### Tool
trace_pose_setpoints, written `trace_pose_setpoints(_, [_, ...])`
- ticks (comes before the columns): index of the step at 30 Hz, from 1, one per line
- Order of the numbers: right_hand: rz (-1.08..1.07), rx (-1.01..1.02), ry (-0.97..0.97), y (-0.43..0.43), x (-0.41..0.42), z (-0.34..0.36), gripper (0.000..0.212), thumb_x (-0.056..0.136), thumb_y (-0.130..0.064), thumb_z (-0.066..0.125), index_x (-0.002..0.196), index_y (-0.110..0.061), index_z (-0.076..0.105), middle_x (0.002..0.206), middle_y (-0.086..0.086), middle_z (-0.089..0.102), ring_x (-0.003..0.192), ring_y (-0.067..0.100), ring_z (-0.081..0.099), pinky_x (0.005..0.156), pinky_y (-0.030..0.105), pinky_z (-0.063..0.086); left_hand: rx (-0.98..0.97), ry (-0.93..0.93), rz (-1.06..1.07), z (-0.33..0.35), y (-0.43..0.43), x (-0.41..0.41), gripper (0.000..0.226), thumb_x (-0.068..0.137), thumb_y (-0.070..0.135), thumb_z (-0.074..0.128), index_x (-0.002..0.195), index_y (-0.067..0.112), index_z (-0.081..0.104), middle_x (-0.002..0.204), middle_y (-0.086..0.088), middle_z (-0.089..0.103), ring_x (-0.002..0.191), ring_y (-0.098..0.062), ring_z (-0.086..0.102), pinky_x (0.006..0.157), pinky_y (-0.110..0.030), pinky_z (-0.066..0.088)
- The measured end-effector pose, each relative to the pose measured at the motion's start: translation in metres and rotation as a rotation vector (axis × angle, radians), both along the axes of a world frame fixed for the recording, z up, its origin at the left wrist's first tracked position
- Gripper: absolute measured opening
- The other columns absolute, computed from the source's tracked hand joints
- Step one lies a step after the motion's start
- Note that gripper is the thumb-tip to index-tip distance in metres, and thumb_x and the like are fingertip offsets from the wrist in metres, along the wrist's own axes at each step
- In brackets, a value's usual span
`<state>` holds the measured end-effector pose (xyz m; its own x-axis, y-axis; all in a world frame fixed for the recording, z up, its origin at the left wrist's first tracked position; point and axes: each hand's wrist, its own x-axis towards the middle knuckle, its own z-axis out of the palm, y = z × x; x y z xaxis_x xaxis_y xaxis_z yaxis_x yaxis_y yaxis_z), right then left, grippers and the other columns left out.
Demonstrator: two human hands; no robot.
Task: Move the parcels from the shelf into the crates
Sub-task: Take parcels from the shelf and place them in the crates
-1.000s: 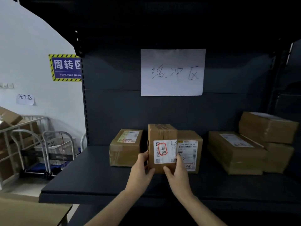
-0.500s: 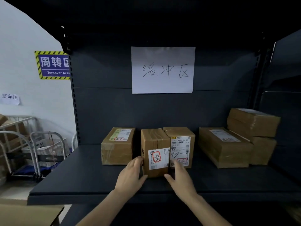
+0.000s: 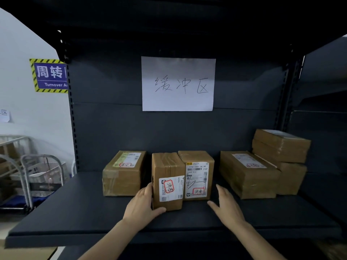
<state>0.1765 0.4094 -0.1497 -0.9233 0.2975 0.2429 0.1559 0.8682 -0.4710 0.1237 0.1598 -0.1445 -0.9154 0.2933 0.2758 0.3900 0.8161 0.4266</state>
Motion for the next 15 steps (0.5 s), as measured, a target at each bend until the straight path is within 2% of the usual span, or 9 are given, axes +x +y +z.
trace_pose_setpoints(3, [0.034, -0.093, 0.003, 0.004, -0.012, 0.002, 0.076, 0.089, -0.037, 0.058, 0.148, -0.013, 0.016, 0.153, 0.006, 0.027, 0.139, 0.018, 0.029, 0.111, 0.031, 0.030, 0.096, -0.080, 0.005, -0.002, 0.003, -0.008, 0.093, 0.074, 0.048, 0.070, 0.145, 0.023, 0.014, 0.140, 0.006, 0.044, 0.130, -0.012, 0.041, 0.099, -0.030, 0.043])
trace_pose_setpoints(7, [0.076, -0.286, 0.017, 0.008, -0.028, 0.004, 0.078, 0.083, -0.034, 0.066, 0.146, -0.014, 0.024, 0.148, 0.005, 0.036, 0.135, 0.019, 0.036, 0.110, 0.034, 0.033, 0.284, -0.164, -0.010, -0.003, 0.007, -0.019, 0.086, 0.077, 0.033, 0.073, 0.143, 0.019, 0.020, 0.137, 0.005, 0.048, 0.127, -0.014, 0.045, 0.101, -0.029, 0.040])
trace_pose_setpoints(11, [0.165, -0.418, 0.010, 0.013, -0.040, 0.003, 0.072, 0.081, -0.019, 0.070, 0.141, -0.018, 0.031, 0.136, -0.001, 0.048, 0.128, 0.014, 0.043, 0.102, 0.025, 0.033, 0.316, -0.199, -0.011, -0.005, 0.009, -0.033, 0.084, 0.078, 0.027, 0.072, 0.143, 0.018, 0.020, 0.138, 0.003, 0.049, 0.128, -0.014, 0.045, 0.105, -0.029, 0.037])
trace_pose_setpoints(15, [0.251, -0.455, -0.026, 0.017, -0.052, 0.000, 0.067, 0.078, -0.016, 0.072, 0.135, -0.024, 0.037, 0.115, -0.015, 0.051, 0.111, 0.002, 0.047, 0.093, 0.019, 0.034, 0.284, -0.206, -0.015, -0.006, 0.014, -0.043, 0.088, 0.078, 0.027, 0.072, 0.145, 0.020, 0.016, 0.139, 0.004, 0.047, 0.130, -0.013, 0.043, 0.107, -0.030, 0.036])
